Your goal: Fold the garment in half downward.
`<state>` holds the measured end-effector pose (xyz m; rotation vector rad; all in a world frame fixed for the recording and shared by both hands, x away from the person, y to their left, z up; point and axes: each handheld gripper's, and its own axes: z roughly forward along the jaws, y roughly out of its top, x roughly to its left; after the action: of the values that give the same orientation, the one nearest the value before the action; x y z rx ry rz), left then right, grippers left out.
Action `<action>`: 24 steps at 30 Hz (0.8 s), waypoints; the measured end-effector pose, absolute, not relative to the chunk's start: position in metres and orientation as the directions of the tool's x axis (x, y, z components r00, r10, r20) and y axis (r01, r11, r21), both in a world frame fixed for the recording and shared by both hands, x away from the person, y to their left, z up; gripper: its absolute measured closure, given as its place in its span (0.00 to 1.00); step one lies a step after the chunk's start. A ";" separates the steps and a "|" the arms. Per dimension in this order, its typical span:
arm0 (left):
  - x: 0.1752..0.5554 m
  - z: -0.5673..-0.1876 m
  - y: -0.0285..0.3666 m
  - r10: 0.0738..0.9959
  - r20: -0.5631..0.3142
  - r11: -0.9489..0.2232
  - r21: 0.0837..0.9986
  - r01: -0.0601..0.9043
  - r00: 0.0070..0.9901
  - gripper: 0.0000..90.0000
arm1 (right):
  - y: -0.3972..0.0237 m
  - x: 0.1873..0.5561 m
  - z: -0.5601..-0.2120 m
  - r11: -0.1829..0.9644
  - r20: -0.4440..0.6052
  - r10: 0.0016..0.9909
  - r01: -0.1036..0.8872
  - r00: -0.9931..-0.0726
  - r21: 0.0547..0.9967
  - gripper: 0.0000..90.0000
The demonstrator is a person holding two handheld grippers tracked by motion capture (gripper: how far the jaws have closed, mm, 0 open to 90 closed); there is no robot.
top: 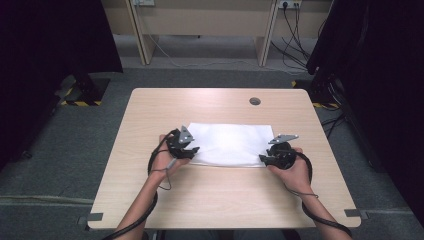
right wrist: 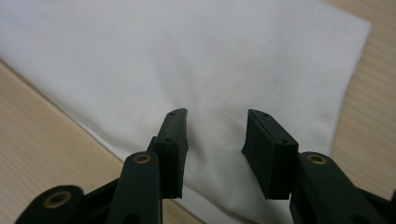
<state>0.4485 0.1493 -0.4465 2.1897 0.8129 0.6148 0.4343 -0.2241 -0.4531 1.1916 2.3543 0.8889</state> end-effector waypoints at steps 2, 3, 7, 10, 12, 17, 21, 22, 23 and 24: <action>0.448 -0.446 0.152 0.710 0.179 -0.548 0.749 0.373 0.681 0.60 | -0.218 0.433 -0.450 0.448 -0.034 0.806 0.572 -0.591 0.687 0.65; 0.446 -0.448 0.150 0.693 0.187 -0.573 0.728 0.376 0.696 0.60 | -0.213 0.433 -0.450 0.452 -0.030 0.799 0.568 -0.601 0.688 0.64; 0.443 -0.458 0.146 0.670 0.220 -0.624 0.685 0.377 0.709 0.60 | -0.197 0.434 -0.457 0.488 -0.035 0.775 0.562 -0.631 0.667 0.63; 0.439 -0.465 0.148 0.666 0.224 -0.633 0.674 0.381 0.712 0.60 | -0.196 0.431 -0.464 0.493 -0.040 0.772 0.558 -0.634 0.667 0.64; 0.438 -0.469 0.151 0.673 0.215 -0.622 0.683 0.383 0.708 0.60 | -0.200 0.430 -0.465 0.479 -0.026 0.777 0.564 -0.629 0.672 0.64; 0.440 -0.458 0.145 0.682 0.204 -0.583 0.732 0.354 0.702 0.59 | -0.199 0.428 -0.458 0.477 -0.030 0.774 0.552 -0.633 0.684 0.63; 0.440 -0.454 0.119 0.631 0.203 -0.608 0.729 0.315 0.749 0.58 | -0.190 0.427 -0.452 0.479 -0.023 0.760 0.536 -0.649 0.695 0.63; 0.441 -0.455 0.114 0.623 0.204 -0.617 0.721 0.314 0.755 0.58 | -0.188 0.426 -0.453 0.486 -0.026 0.756 0.535 -0.654 0.691 0.63; 0.442 -0.457 0.110 0.617 0.207 -0.627 0.713 0.315 0.759 0.58 | -0.185 0.426 -0.454 0.491 -0.025 0.752 0.535 -0.658 0.687 0.63; 0.443 -0.459 0.108 0.612 0.214 -0.638 0.703 0.315 0.761 0.58 | -0.184 0.426 -0.456 0.491 -0.018 0.751 0.540 -0.660 0.683 0.63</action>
<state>0.4434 0.1079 -0.4589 2.2901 0.6903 0.5816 0.4258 -0.1843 -0.4564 1.0875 2.4261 0.9468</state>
